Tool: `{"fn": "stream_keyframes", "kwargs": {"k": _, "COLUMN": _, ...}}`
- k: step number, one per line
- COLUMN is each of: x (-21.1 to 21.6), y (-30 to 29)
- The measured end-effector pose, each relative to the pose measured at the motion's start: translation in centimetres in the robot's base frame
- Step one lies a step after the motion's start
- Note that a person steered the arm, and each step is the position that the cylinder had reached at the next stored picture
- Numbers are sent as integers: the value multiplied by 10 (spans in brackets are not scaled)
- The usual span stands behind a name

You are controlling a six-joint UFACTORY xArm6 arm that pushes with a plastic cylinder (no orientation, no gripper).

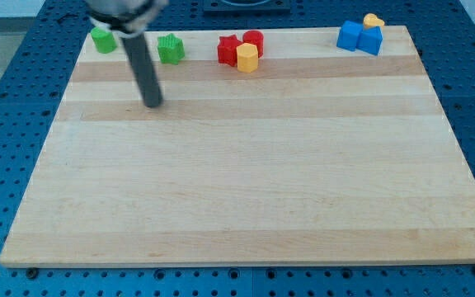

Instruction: Push the group of blocks a bit left

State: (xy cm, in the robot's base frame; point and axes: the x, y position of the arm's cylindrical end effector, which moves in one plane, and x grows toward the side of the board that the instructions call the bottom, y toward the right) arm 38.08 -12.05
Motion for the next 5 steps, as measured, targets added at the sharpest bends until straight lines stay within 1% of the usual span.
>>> {"fn": "stream_keyframes", "kwargs": {"k": 1, "x": 9, "y": 51}}
{"fn": "stream_keyframes", "kwargs": {"k": 2, "x": 9, "y": 81}}
{"fn": "stream_keyframes", "kwargs": {"k": 3, "x": 8, "y": 148}}
{"fn": "stream_keyframes", "kwargs": {"k": 4, "x": 2, "y": 204}}
{"fn": "stream_keyframes", "kwargs": {"k": 5, "x": -20, "y": 259}}
